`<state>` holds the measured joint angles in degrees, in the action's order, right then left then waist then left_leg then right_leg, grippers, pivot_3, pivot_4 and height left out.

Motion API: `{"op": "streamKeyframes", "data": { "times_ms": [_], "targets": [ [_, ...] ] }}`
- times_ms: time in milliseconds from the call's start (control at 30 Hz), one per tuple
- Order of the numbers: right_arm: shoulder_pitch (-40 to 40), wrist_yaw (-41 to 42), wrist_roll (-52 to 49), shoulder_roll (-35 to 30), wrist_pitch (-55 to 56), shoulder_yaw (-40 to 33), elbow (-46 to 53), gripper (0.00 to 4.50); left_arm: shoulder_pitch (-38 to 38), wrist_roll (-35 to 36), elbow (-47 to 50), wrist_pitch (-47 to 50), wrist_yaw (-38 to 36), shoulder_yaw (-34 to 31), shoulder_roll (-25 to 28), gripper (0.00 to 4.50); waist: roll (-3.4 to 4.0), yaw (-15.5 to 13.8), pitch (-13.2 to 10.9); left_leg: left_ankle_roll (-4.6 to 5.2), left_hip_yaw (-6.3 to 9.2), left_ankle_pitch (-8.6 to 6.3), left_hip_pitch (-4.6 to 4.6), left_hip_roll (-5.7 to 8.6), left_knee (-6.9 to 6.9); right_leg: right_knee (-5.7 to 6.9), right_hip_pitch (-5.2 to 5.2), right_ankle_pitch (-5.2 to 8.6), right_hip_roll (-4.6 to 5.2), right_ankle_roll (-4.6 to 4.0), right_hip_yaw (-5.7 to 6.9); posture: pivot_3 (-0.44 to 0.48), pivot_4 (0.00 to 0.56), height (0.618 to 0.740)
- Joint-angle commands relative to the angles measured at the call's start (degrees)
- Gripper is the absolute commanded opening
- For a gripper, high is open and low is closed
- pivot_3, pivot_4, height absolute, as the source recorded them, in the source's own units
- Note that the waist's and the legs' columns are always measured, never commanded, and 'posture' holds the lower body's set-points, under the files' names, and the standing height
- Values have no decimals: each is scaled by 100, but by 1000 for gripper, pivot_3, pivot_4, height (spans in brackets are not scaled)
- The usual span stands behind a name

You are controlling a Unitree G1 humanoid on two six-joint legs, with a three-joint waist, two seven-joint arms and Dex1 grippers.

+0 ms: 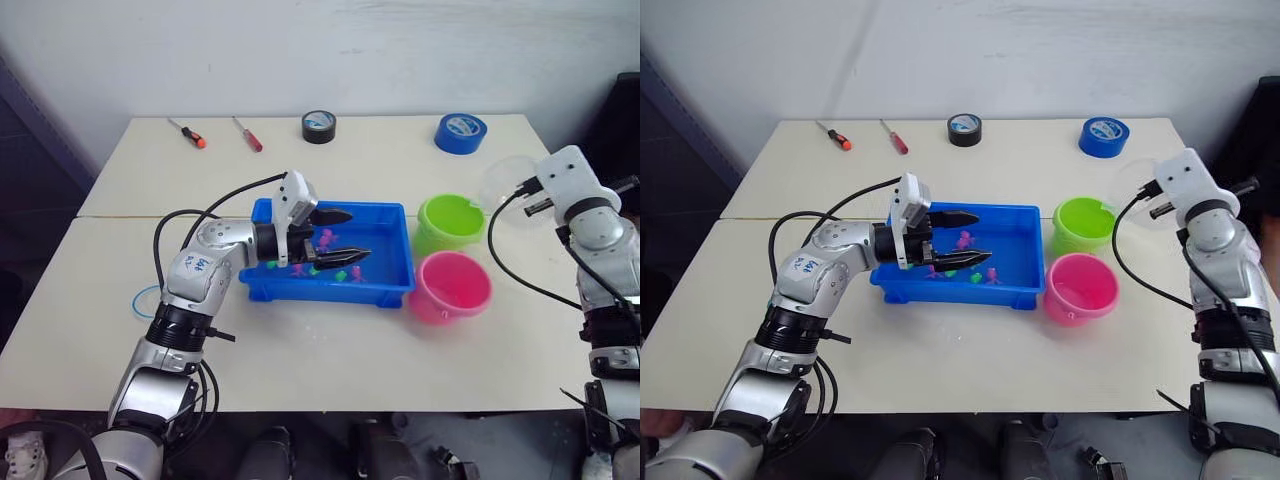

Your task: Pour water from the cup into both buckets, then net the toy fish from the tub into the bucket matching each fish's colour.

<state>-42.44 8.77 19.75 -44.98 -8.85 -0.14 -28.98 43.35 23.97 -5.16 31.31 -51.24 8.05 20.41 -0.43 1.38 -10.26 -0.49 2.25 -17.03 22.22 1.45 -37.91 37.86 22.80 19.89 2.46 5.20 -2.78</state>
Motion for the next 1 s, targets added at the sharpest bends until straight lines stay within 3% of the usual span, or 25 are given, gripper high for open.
{"op": "streamKeyframes", "data": {
  "times_ms": [33,467,733,1000],
  "targets": [
    [-286,-301,439,-286,546,209,-152,63,63,-27,183,-41,19,-56,-10,4500,0,17,0,0,0,0,0,0,0,0,0,0,0,0,0,0,150,736],
    [-870,-1063,1699,-460,1598,1184,-838,63,20,-24,335,4,62,-36,15,4500,0,30,0,-7,-3,4,-1,0,0,0,1,0,-2,0,-4,0,150,736],
    [-1005,-1653,2773,-679,2026,1787,-569,63,-33,-18,446,67,105,-53,33,4500,0,28,0,-9,-3,5,0,0,0,0,2,0,-2,0,-5,0,150,736],
    [-924,-1783,2978,-749,2230,1774,-407,63,-33,2,481,105,119,-65,36,4500,0,29,0,-12,-4,6,0,0,0,1,3,0,-2,0,-5,0,150,736]
  ]
}}
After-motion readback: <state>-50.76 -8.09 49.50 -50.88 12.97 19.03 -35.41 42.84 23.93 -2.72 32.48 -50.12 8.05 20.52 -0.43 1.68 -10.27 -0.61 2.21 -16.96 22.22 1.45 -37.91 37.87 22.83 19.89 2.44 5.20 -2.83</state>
